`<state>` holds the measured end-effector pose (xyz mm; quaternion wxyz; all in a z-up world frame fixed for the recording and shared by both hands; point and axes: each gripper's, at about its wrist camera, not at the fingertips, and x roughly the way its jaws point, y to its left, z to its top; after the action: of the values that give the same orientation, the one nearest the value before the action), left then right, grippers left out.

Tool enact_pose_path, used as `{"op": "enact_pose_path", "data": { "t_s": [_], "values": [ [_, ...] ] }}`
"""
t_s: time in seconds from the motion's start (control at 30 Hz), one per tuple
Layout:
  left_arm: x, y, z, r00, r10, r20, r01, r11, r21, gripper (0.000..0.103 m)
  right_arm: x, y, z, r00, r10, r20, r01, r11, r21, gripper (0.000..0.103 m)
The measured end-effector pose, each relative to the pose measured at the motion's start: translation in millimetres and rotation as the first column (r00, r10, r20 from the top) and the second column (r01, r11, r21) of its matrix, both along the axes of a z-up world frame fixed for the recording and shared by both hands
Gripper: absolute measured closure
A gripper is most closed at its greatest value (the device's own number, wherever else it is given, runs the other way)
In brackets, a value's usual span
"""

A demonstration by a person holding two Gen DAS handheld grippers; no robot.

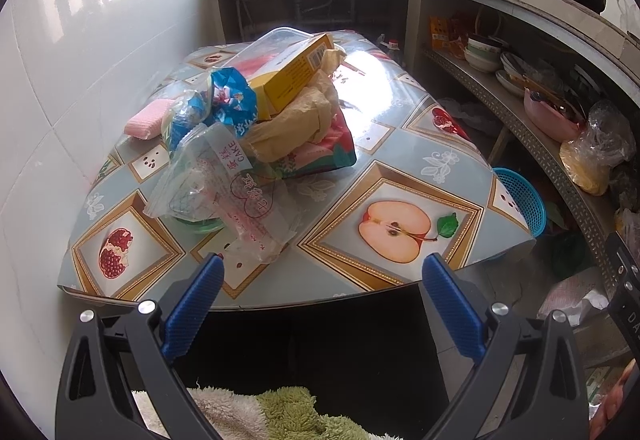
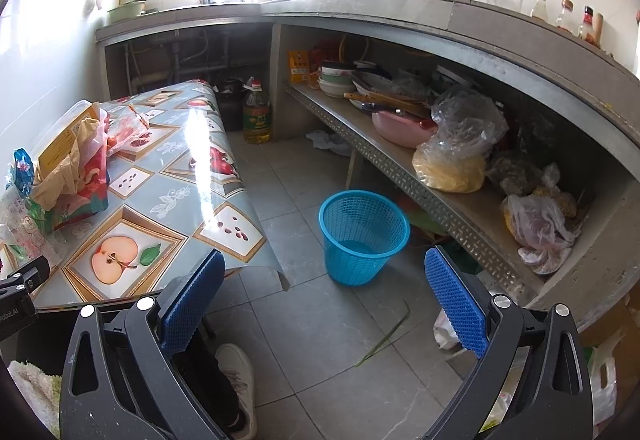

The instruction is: Collect trash

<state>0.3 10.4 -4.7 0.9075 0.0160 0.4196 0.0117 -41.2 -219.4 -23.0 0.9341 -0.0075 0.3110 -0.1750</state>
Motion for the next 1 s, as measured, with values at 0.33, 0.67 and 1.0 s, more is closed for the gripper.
{"op": "enact_pose_path", "data": {
  "t_s": [0.33,0.67,1.0],
  "values": [
    [1.1,-0.8,-2.6,1.000,-0.005,-0.013,0.005,1.000,0.006,0.006,1.7,1.3,-0.6,1.000,-0.001,-0.002,0.001,1.000,-0.001,0.007],
    [0.7,-0.7,-3.2,1.000,-0.005,-0.015,0.006,1.000,0.007,0.006,1.2,0.8,-0.5,1.000,0.001,0.000,-0.001,1.000,-0.001,0.007],
    [0.7,-0.6,-3.1,1.000,-0.007,-0.014,0.007,1.000,0.008,0.006,1.0,1.1,-0.5,1.000,0.000,0.000,0.000,1.000,-0.001,0.007]
  ]
}}
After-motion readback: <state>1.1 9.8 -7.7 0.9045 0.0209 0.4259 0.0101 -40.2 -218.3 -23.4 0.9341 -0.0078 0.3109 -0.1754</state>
